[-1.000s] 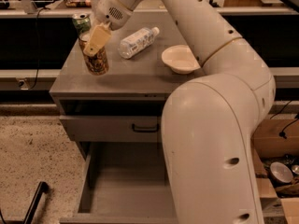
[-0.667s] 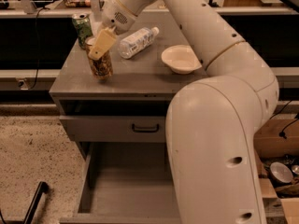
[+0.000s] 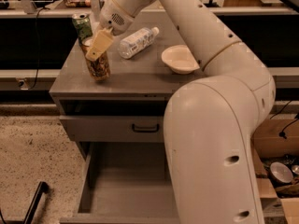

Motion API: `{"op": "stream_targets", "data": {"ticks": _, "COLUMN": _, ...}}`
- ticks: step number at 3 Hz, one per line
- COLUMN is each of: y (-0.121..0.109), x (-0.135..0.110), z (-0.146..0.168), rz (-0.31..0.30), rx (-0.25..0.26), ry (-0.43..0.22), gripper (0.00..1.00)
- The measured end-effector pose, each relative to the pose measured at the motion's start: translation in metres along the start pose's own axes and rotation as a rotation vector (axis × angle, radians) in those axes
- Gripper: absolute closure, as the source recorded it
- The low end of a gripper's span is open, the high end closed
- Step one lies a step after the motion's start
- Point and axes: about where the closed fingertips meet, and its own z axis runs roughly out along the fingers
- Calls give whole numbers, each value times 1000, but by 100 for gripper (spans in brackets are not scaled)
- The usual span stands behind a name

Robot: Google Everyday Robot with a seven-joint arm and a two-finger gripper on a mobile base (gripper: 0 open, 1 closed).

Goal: Pick orange can from middle drawer and place on counter

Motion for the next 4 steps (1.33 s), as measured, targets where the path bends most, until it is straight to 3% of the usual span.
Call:
{"op": "stream_targets", "data": {"ticks": 1, "y": -2, "x": -1, "z": 4, "rz": 0, "rx": 0, "ry": -4, "gripper": 13}}
{"op": "stream_targets", "data": {"ticks": 2, "y": -3, "x": -2, "z": 7, "rz": 0, "rx": 0, "ry": -7, "gripper": 0}}
{"op": "stream_targets", "data": {"ticks": 3, "y": -3, "x": -3, "z": 9, "rz": -5, "rx": -4, "ry": -7, "gripper": 0}}
{"op": "stream_targets", "data": {"ticks": 4, "y": -1, "x": -21, "z": -9, "rz": -108, "rx": 19, "ry": -7, "gripper": 0}}
